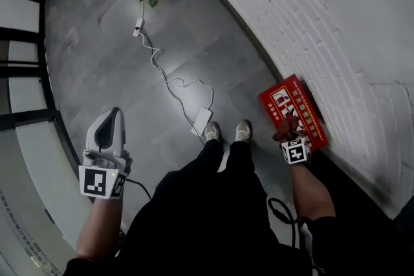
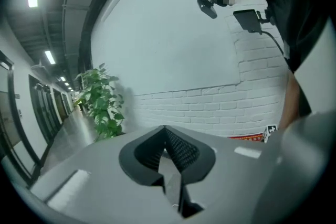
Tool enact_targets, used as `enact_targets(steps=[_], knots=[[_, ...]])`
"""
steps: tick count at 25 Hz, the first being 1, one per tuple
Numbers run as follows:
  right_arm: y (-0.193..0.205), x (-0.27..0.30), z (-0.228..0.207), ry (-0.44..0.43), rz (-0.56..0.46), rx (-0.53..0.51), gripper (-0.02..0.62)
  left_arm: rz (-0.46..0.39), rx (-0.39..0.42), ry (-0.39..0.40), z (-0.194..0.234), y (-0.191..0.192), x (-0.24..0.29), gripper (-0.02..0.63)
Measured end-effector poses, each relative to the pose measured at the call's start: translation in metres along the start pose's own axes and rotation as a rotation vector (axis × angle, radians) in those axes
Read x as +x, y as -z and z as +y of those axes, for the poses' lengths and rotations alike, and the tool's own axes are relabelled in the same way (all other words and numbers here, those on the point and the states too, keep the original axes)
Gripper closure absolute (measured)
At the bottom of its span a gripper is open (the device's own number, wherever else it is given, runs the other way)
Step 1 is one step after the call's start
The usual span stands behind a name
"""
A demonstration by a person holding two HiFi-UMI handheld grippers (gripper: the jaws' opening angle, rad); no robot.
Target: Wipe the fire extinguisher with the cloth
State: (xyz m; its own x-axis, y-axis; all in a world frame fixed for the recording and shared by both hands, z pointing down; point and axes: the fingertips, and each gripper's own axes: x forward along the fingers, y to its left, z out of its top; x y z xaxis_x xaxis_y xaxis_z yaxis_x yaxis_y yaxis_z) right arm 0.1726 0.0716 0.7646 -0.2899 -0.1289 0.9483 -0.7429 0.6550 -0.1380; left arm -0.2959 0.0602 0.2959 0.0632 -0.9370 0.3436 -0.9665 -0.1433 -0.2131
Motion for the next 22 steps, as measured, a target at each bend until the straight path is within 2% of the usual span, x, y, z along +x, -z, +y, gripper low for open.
enact_targets(steps=[2, 5, 9, 11, 12, 14, 18, 20, 22], knots=[[0.044, -0.017, -0.005, 0.031, 0.009, 0.081, 0.520, -0.027, 0.018, 0.073, -0.016, -0.010, 0.023, 0.607], [0.112, -0.042, -0.006, 0.079, 0.039, 0.255, 0.520, -0.043, 0.028, 0.167, -0.037, -0.019, 0.055, 0.607], [0.217, -0.061, 0.015, 0.069, 0.279, 0.523, 0.519, -0.042, 0.028, 0.230, -0.057, -0.022, 0.080, 0.607], [0.231, -0.071, 0.003, 0.144, 0.234, 0.546, 0.518, -0.047, 0.037, 0.246, -0.061, -0.026, 0.083, 0.607], [0.223, -0.076, -0.004, 0.176, 0.178, 0.512, 0.518, -0.051, 0.042, 0.245, -0.061, -0.029, 0.082, 0.607], [0.176, -0.084, -0.018, 0.206, 0.029, 0.399, 0.518, -0.050, 0.048, 0.223, -0.052, -0.033, 0.078, 0.607], [0.021, -0.086, -0.061, 0.202, -0.270, 0.284, 0.518, -0.031, 0.011, 0.117, -0.015, -0.023, 0.061, 0.607], [-0.061, -0.074, -0.083, 0.171, -0.339, 0.210, 0.518, -0.026, -0.008, 0.066, -0.002, -0.021, 0.048, 0.607], [-0.132, -0.050, -0.097, 0.139, -0.351, 0.111, 0.518, -0.017, 0.007, 0.022, 0.007, -0.021, 0.032, 0.607]])
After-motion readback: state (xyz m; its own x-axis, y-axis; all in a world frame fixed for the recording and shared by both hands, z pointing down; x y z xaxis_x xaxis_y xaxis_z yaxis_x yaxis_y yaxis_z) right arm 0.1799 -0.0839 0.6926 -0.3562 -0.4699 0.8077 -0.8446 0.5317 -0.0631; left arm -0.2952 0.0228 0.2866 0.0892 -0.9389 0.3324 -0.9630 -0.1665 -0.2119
